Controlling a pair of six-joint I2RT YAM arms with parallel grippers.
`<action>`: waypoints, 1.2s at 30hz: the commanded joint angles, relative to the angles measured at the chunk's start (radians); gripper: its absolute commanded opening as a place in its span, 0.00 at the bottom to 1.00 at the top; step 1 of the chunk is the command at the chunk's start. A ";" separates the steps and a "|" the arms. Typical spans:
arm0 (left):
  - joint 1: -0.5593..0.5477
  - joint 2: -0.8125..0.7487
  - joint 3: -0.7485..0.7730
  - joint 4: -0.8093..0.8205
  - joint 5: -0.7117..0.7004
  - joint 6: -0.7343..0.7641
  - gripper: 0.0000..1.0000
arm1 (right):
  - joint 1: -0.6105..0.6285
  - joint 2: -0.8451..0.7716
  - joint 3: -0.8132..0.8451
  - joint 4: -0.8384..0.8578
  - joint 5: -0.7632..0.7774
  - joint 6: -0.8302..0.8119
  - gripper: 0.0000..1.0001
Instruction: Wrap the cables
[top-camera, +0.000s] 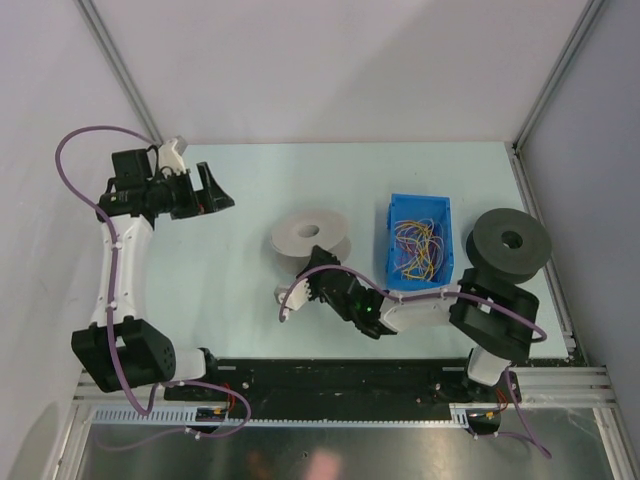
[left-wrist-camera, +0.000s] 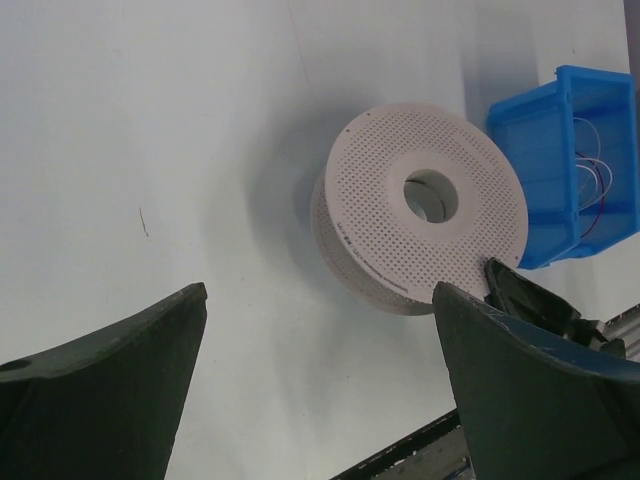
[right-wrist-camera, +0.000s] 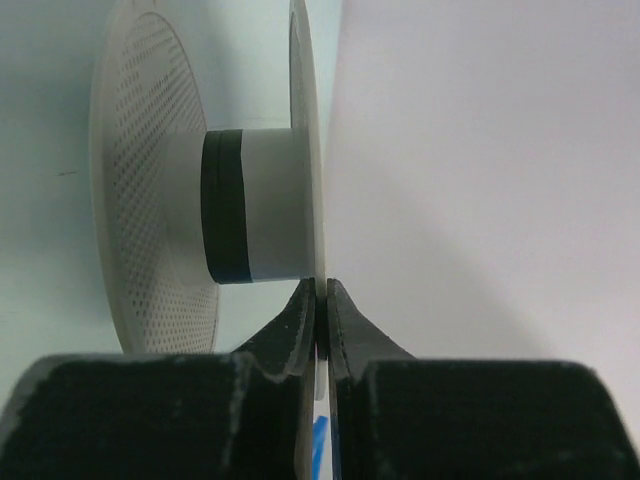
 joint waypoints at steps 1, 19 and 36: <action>0.006 -0.037 -0.028 0.044 0.009 0.018 0.99 | 0.005 0.033 0.050 0.165 0.052 0.054 0.09; 0.004 -0.051 -0.045 0.063 0.006 0.026 0.99 | 0.247 -0.107 0.063 -0.459 0.061 0.413 0.99; -0.066 -0.153 0.025 0.063 -0.109 0.254 0.99 | -0.160 -0.245 0.672 -1.338 -0.980 0.958 0.99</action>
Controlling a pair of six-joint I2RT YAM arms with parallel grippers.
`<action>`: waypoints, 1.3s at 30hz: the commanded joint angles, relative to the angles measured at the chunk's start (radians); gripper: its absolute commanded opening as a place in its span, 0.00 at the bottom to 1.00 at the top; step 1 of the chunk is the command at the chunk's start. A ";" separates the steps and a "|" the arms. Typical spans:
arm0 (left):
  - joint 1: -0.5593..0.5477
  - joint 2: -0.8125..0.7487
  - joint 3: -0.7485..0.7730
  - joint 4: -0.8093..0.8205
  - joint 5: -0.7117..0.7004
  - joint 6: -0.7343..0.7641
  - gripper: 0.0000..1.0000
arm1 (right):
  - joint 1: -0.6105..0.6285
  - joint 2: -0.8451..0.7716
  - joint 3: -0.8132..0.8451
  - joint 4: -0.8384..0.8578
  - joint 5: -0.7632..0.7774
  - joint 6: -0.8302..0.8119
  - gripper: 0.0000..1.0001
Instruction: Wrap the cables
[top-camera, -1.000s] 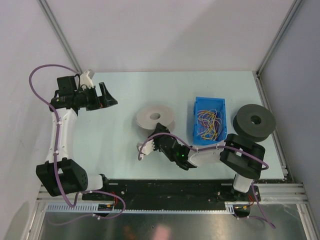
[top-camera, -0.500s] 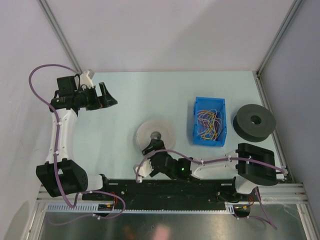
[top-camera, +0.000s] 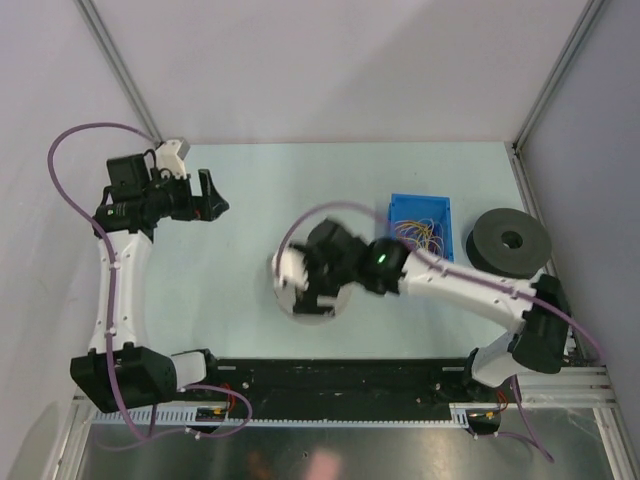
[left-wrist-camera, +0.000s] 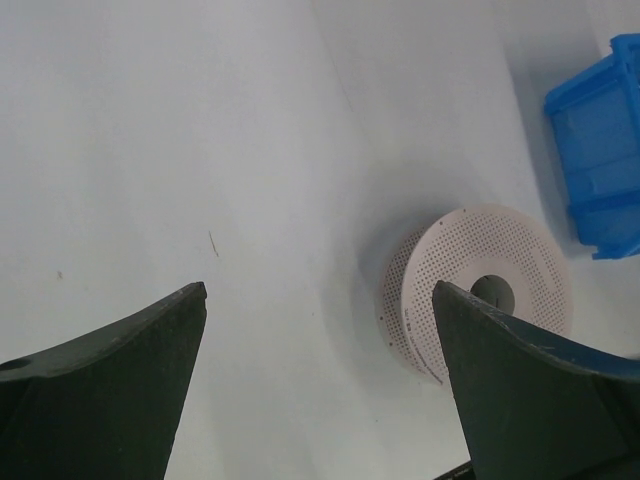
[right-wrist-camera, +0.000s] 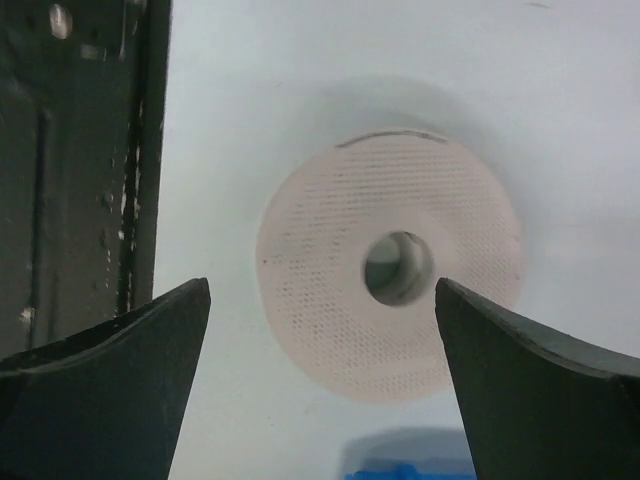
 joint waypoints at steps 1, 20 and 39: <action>-0.069 -0.057 0.093 0.026 -0.042 0.120 0.99 | -0.259 -0.130 0.151 -0.130 -0.374 0.238 0.99; -0.531 0.046 0.205 0.049 0.000 0.464 0.99 | -1.146 -0.049 0.186 -0.461 -0.397 -0.013 0.86; -0.677 0.104 0.146 0.048 0.025 0.408 0.99 | -0.909 0.216 0.187 -0.435 0.204 -0.176 0.44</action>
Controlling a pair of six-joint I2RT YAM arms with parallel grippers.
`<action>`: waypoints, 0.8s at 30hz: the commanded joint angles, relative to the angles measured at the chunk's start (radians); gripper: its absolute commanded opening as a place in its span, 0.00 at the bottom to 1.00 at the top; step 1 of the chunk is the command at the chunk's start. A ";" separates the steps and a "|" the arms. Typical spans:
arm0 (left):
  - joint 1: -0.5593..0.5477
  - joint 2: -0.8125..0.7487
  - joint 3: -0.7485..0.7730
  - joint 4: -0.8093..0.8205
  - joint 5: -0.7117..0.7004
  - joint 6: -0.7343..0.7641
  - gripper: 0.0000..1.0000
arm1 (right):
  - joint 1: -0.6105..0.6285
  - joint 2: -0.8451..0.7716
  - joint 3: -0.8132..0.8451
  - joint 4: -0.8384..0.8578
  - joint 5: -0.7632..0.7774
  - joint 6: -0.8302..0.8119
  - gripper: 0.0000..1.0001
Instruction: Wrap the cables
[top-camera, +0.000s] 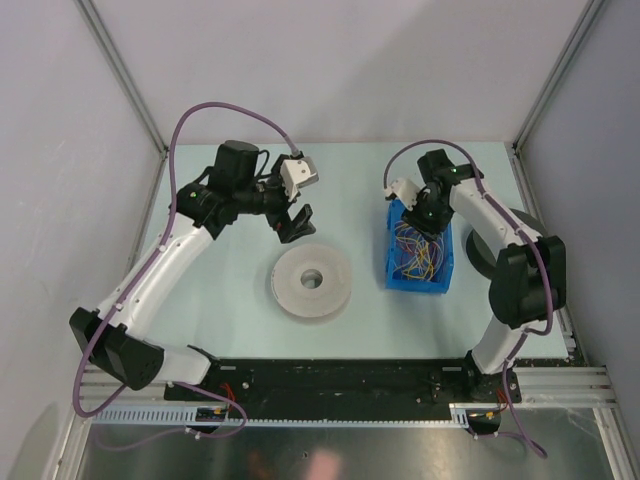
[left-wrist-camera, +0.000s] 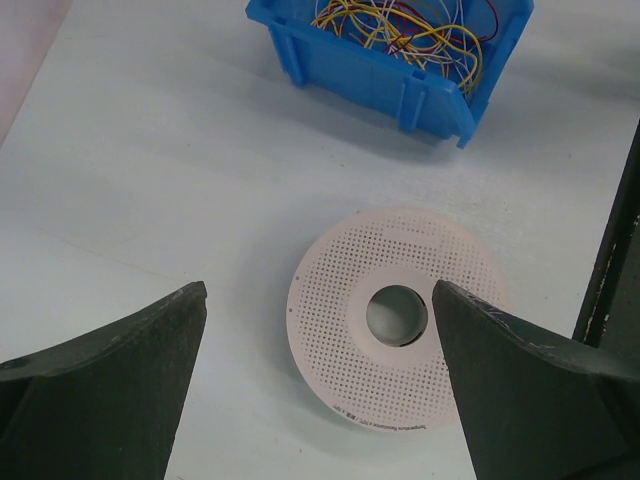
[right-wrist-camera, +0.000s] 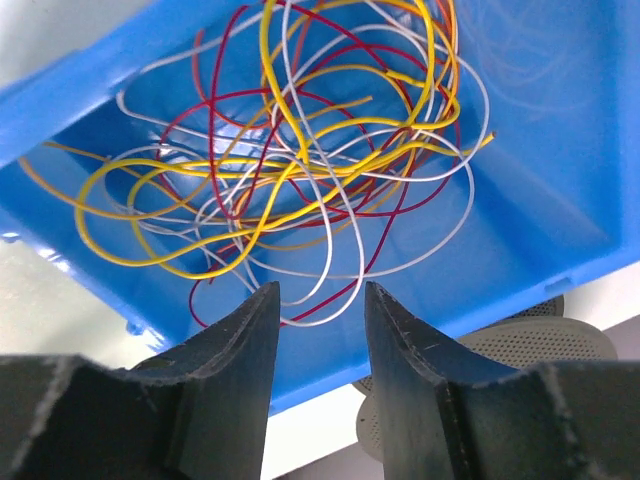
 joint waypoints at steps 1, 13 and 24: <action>-0.005 -0.023 -0.004 0.019 0.015 -0.009 0.99 | 0.012 0.043 0.036 0.007 0.117 -0.032 0.44; -0.005 -0.020 -0.008 0.021 0.021 -0.009 1.00 | 0.006 0.128 0.036 0.014 0.147 -0.038 0.35; -0.004 -0.018 0.002 0.022 0.013 -0.033 0.99 | 0.020 0.044 0.037 -0.008 0.094 -0.047 0.00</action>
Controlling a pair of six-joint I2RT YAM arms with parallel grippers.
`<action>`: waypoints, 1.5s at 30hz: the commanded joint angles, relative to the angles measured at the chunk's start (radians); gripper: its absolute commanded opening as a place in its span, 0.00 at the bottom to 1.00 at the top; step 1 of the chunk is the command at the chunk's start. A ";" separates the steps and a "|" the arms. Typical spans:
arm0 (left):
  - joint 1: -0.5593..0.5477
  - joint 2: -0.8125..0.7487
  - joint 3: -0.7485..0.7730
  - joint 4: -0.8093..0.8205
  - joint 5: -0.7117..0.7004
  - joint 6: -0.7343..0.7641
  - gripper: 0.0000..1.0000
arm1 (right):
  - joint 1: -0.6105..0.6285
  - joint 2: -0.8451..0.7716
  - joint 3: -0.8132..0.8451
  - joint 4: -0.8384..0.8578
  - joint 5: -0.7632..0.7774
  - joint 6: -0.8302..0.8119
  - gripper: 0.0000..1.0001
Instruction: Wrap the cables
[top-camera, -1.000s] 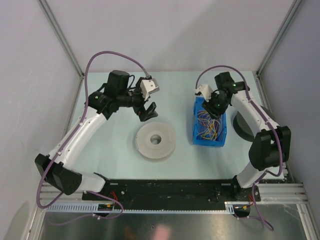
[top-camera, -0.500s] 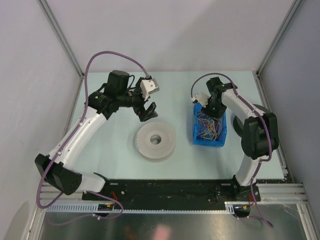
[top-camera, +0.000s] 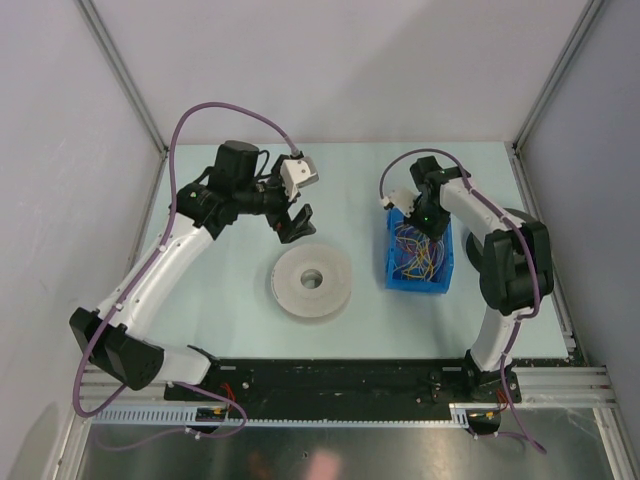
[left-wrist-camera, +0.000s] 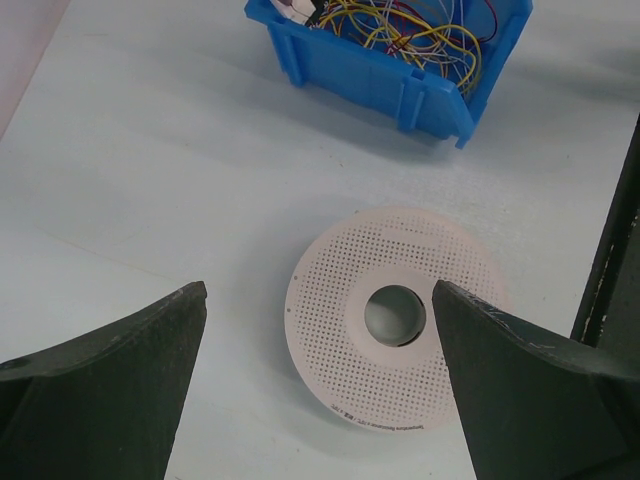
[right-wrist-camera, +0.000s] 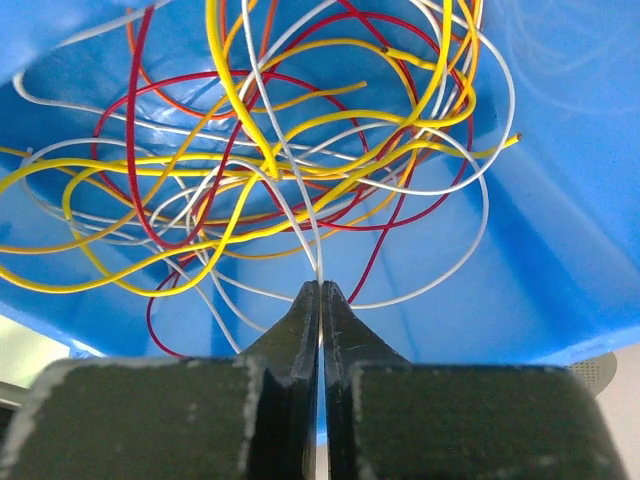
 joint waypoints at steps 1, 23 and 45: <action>-0.003 -0.019 0.007 0.022 0.011 -0.042 0.99 | 0.007 -0.110 0.038 -0.023 -0.066 -0.010 0.00; -0.066 0.182 0.263 0.447 0.168 -0.269 0.99 | -0.217 -0.516 0.275 0.126 -0.580 0.180 0.00; -0.093 0.236 0.185 0.739 0.165 -0.339 0.97 | -0.319 -0.714 0.306 0.754 -0.790 0.602 0.00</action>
